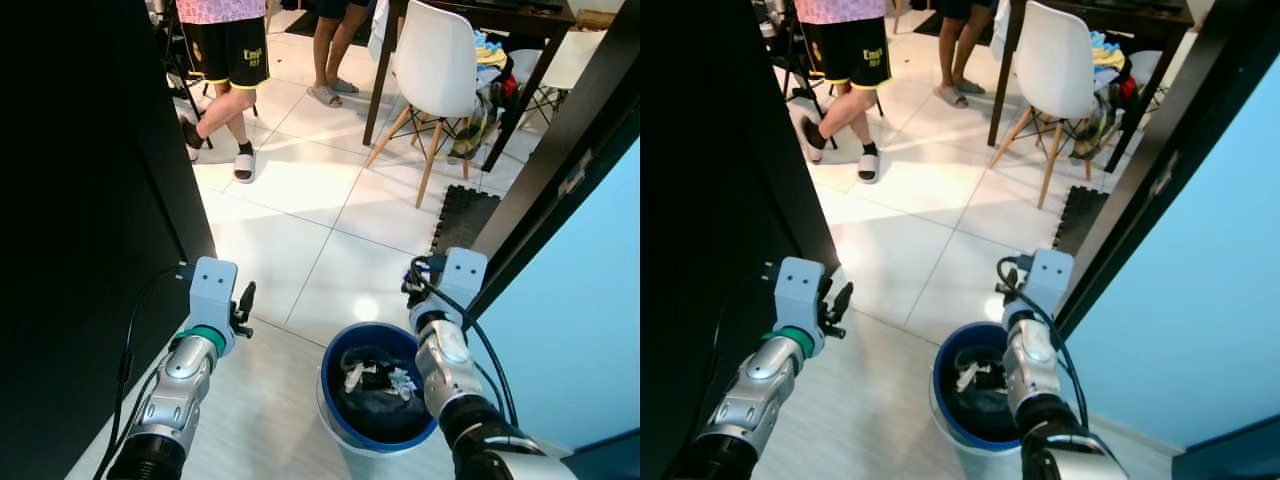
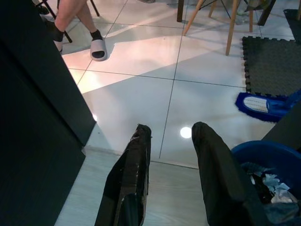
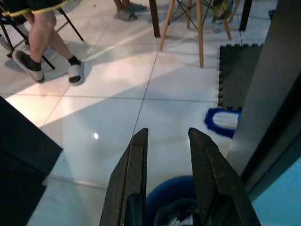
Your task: Clean up the room
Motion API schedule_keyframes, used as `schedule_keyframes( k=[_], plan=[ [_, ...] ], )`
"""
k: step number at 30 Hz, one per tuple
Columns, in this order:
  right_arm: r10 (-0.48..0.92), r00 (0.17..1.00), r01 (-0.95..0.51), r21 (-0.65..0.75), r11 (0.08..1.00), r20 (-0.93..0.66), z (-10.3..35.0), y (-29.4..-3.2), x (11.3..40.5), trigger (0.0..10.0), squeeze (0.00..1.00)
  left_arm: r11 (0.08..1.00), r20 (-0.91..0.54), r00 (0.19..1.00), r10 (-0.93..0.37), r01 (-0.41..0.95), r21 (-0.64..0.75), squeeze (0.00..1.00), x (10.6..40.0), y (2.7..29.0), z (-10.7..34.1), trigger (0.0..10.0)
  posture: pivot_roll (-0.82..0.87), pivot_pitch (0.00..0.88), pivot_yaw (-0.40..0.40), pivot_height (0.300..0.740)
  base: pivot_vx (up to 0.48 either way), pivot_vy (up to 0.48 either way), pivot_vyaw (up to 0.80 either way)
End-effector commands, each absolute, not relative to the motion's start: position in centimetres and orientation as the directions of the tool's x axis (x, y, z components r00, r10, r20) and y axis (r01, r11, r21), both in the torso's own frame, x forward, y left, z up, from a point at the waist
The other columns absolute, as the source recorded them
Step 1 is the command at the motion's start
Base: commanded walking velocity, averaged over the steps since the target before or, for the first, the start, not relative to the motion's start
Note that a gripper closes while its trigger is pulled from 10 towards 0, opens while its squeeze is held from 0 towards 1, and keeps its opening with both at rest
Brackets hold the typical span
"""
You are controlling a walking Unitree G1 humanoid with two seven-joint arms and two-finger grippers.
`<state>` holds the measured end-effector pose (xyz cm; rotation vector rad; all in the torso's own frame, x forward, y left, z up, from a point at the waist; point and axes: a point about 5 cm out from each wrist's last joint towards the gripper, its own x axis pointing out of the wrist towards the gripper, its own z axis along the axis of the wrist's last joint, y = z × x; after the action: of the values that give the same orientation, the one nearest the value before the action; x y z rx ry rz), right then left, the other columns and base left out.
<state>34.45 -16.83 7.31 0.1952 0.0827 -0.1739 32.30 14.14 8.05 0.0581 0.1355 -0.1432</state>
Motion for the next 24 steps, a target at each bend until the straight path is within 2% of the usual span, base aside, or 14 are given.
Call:
schedule_keyframes(
  k=[1,2,3,4,6,8,14,17,24],
  plan=[
    [-0.168,0.976,0.192,0.195,0.962,-0.136,6.3,-16.8,33.8,10.0,0.00,0.990,-0.160,0.979,-0.127,0.136,0.044,0.00,32.1,14.5,7.5,10.0,0.06,0.036,0.086,0.740,0.000,0.000,0.00],
    [-0.168,0.976,0.193,0.193,0.962,-0.138,6.2,-16.8,33.7,10.0,0.00,0.990,-0.161,0.979,-0.127,0.136,0.044,0.00,32.1,14.5,7.4,10.0,0.06,0.036,0.086,0.740,0.000,0.000,0.00],
    [-0.105,0.984,0.129,0.168,0.977,-0.145,5.4,-16.3,33.1,10.0,0.00,0.990,-0.167,0.978,-0.127,0.136,0.044,0.00,31.8,14.4,7.0,10.0,0.05,0.008,0.093,0.740,0.000,0.000,0.00],
    [-0.105,0.984,0.129,0.168,0.977,-0.145,5.4,-16.3,33.1,10.0,0.00,0.990,-0.167,0.978,-0.127,0.136,0.044,0.00,31.8,14.4,7.0,10.0,0.05,0.008,0.093,0.740,0.000,0.000,0.00],
    [-0.020,0.988,0.040,0.124,0.991,-0.155,4.4,-15.7,32.1,10.0,0.00,0.990,-0.185,0.975,-0.124,0.133,0.036,0.00,31.3,14.3,6.1,10.0,0.03,0.000,0.096,0.740,0.000,0.000,0.00],
    [-0.001,0.988,0.017,0.107,0.994,-0.157,4.2,-15.6,31.7,10.0,0.00,0.991,-0.195,0.973,-0.122,0.131,0.032,0.00,31.1,14.2,5.8,10.0,0.03,0.000,0.096,0.740,0.000,0.000,0.00],
    [-0.125,0.979,0.154,0.176,0.972,-0.163,3.6,-17.7,31.1,10.0,0.00,0.990,-0.194,0.972,-0.136,0.143,0.018,0.00,31.5,13.2,5.9,10.0,0.02,0.000,0.100,0.740,0.000,0.000,0.00],
    [-0.138,0.979,0.164,0.175,0.971,-0.147,3.9,-17.9,31.1,10.0,0.00,0.987,-0.178,0.972,-0.151,0.160,0.034,0.00,31.9,12.9,6.6,10.0,0.03,0.000,0.105,0.740,0.000,0.000,0.00],
    [-0.200,0.973,0.215,0.141,0.966,-0.111,4.0,-18.5,30.7,10.0,0.00,0.977,-0.121,0.979,-0.164,0.178,0.116,0.00,33.2,14.1,9.2,10.0,0.08,0.000,0.162,0.740,0.000,0.000,0.00]
  ],
)
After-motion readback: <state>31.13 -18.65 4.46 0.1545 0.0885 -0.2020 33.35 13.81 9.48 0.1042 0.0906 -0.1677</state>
